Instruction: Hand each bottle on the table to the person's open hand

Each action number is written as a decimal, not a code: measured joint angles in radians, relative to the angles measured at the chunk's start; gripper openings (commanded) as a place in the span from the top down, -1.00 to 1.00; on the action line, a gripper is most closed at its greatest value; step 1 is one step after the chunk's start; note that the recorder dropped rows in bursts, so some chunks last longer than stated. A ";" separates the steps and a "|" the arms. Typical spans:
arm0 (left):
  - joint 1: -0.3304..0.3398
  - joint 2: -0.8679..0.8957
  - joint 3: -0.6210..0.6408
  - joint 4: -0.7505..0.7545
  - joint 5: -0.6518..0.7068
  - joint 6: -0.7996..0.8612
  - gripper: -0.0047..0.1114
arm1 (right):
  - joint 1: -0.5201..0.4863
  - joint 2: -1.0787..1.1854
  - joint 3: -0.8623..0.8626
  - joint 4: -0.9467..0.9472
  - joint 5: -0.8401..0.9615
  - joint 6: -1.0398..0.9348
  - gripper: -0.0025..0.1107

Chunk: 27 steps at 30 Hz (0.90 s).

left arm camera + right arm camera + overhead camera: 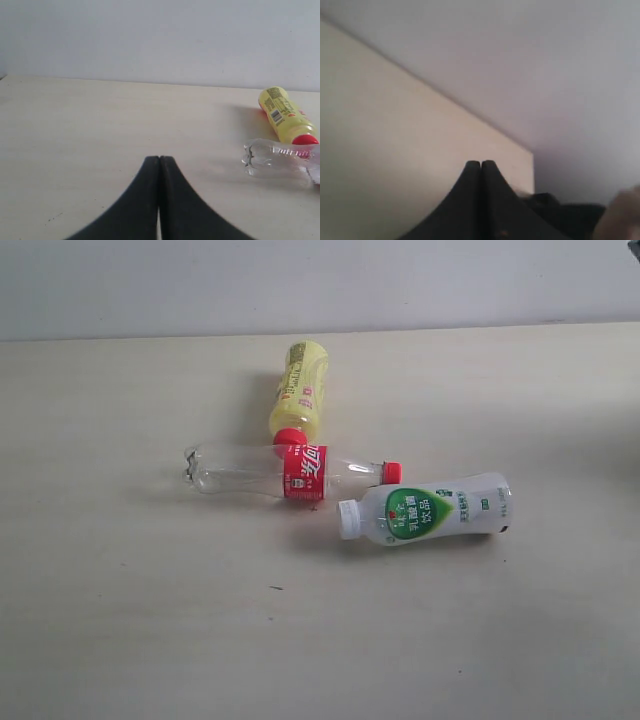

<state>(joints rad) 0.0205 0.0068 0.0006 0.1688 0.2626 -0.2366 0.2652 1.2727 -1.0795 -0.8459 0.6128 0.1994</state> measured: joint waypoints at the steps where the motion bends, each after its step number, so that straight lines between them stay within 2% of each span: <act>1: 0.000 0.000 0.000 0.000 0.000 0.000 0.92 | 0.000 0.013 -0.030 0.107 0.037 -0.131 0.96; 2: 0.000 0.000 0.000 0.000 0.000 0.000 0.92 | 0.000 0.032 -0.073 0.262 0.100 -0.261 0.96; 5: 0.000 0.000 0.000 0.000 0.000 0.000 0.92 | 0.000 0.071 -0.156 0.573 0.263 -0.591 0.96; 7: 0.000 0.000 0.000 0.000 0.000 0.000 0.92 | 0.000 0.104 -0.211 0.767 0.402 -0.759 0.96; 9: 0.000 0.000 0.000 0.000 0.000 0.000 0.92 | 0.002 0.132 -0.223 0.846 0.463 -0.828 0.96; 11: 0.000 0.000 0.000 0.000 0.000 0.000 0.92 | 0.004 0.151 -0.225 0.860 0.495 -0.855 0.91; 12: 0.000 0.000 0.000 0.000 0.000 0.000 0.92 | 0.011 0.156 -0.225 0.860 0.500 -0.860 0.81; 17: 0.000 0.000 0.000 0.000 0.000 0.000 0.92 | 0.164 0.212 -0.227 0.839 0.525 -0.868 0.62; 22: 0.000 0.000 0.000 0.000 0.000 0.000 0.92 | 0.256 0.254 -0.227 0.835 0.526 -0.869 0.23; 27: 0.000 0.000 0.000 0.000 0.000 0.000 0.92 | 0.266 0.273 -0.227 0.839 0.526 -0.869 0.14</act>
<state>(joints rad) 0.0205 0.0068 0.0006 0.1688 0.2626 -0.2366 0.5317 1.5457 -1.3066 -0.0065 1.1389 -0.6701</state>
